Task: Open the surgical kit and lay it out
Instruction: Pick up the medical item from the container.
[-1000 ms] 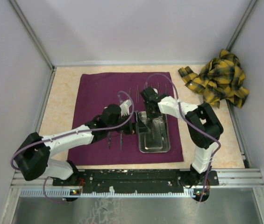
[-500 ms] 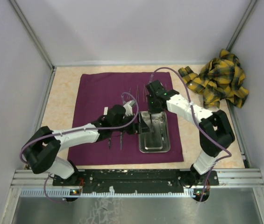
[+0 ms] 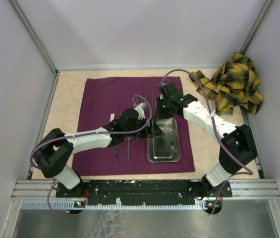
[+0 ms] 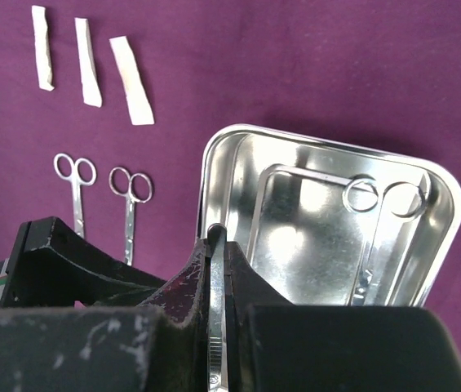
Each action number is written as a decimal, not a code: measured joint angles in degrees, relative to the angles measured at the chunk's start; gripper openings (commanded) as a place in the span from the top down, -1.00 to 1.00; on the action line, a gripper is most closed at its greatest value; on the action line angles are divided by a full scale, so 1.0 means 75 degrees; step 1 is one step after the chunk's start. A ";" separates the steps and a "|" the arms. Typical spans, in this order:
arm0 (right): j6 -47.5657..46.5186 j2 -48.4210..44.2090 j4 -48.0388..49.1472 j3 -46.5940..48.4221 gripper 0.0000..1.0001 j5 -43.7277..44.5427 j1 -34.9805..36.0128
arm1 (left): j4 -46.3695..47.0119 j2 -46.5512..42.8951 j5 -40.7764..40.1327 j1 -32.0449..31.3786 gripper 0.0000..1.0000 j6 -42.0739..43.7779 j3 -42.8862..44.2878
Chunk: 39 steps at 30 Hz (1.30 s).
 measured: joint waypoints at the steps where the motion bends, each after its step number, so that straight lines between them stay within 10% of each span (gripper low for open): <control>1: 0.0032 -0.0050 0.0032 -0.0047 1.00 -0.0064 0.0000 | 0.0015 0.0020 -0.0038 0.0000 -0.39 0.0009 0.0038; 21: 0.0242 -0.0353 0.0204 -0.0338 1.00 -0.0405 -0.0035 | -0.0149 0.0385 -0.0458 0.0052 0.93 0.0029 0.0350; 29: 0.0286 -0.0356 0.0192 -0.0338 0.33 -0.0428 -0.0050 | -0.0361 0.0356 -0.0493 0.0108 1.00 0.0029 0.0350; 39: 0.0289 -0.0539 0.0070 -0.0114 0.23 -0.0530 -0.0344 | -0.0600 -0.0449 -0.0248 0.0504 1.00 0.0087 0.0271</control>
